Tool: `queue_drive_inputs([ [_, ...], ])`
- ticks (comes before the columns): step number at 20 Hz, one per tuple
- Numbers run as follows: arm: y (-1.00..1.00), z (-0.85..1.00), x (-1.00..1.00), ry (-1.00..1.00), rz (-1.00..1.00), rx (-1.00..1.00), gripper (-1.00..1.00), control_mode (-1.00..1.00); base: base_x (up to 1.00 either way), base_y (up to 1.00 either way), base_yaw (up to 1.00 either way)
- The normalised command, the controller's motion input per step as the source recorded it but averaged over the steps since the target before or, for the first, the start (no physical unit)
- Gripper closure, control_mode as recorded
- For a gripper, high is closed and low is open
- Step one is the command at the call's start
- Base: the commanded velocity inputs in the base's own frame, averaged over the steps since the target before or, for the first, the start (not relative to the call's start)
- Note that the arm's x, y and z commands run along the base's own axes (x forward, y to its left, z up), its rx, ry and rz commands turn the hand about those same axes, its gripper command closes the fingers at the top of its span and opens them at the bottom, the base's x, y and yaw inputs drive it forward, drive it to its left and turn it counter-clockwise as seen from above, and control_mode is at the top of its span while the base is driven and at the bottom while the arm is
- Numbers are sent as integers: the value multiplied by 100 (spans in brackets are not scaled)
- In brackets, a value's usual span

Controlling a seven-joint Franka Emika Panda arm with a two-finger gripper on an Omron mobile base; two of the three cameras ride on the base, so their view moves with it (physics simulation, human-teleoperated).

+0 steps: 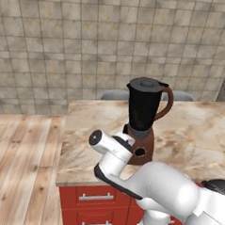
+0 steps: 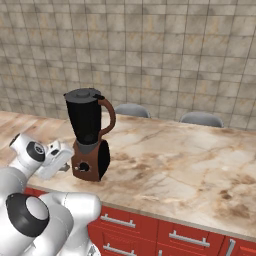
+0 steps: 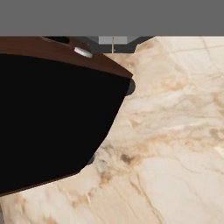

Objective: Grab the lime and lemon wedge from the fridge, place them in the blender, close the lid, and turn on the blender to create a marinade.

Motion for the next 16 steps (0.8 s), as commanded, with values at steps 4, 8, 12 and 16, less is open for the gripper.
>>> queue_drive_inputs([
  [4, -35, 0, 9, 0, 4, 0, 100, -100, 0, 0, 0],
  [8, -35, 0, 0, 0, 2, 3, 100, -100, 0, 0, 0],
  [12, -24, 0, 0, 2, 0, 2, 100, -100, 0, 0, 0],
  [16, -13, -3, 0, 0, 0, 0, 100, -100, 0, 0, 0],
])
